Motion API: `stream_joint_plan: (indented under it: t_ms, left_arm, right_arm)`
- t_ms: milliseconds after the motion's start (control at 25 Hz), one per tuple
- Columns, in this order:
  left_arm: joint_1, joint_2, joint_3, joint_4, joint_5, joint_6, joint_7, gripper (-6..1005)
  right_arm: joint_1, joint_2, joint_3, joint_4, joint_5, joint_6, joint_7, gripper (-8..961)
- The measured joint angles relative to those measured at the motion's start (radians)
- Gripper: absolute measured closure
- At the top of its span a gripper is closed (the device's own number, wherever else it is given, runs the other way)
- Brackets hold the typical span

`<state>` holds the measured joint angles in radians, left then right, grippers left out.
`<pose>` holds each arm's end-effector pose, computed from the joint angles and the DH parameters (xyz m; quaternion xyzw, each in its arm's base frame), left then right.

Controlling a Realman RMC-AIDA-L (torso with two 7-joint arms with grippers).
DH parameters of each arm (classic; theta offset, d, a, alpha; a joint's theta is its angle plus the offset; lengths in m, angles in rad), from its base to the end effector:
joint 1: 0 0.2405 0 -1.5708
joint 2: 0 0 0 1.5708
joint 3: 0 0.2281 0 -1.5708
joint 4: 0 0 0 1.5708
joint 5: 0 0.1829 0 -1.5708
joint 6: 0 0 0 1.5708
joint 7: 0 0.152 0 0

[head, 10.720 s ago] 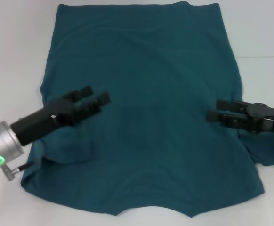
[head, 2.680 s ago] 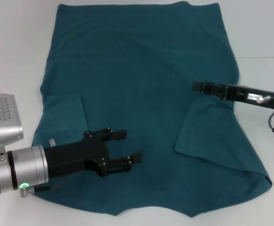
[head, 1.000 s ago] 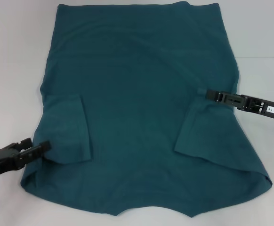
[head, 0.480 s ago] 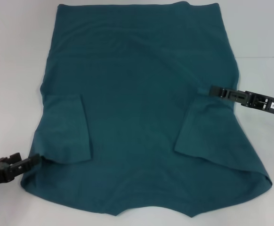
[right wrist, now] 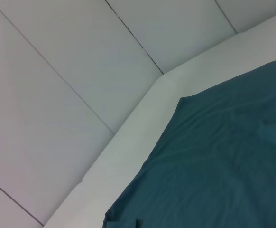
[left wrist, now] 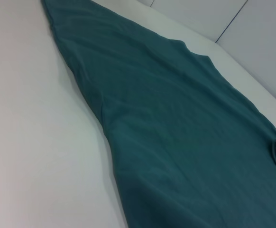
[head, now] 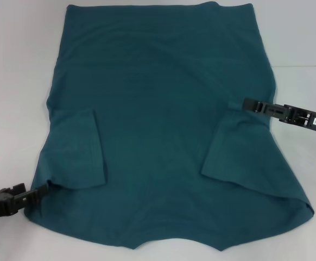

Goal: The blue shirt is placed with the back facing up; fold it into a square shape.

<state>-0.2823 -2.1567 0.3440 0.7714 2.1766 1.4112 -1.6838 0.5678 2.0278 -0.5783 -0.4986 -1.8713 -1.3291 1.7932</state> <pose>-0.3283 0.2453 0.0299 -0.7784 -0.5125 -0.2305 0.2799 0.2431 0.3382 0.0265 -0.7963 0.4711 0.3290 0.1892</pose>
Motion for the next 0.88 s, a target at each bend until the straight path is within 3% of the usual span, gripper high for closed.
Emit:
stream_joint_plan:
  t_ms: [880]
  left_arm:
    - [-0.002,0.001,-0.002,0.002,0.025,-0.004,-0.014,137]
  right_arm:
    - [0.0,-0.001,0.012,0.001,0.0,-0.001,0.0,50]
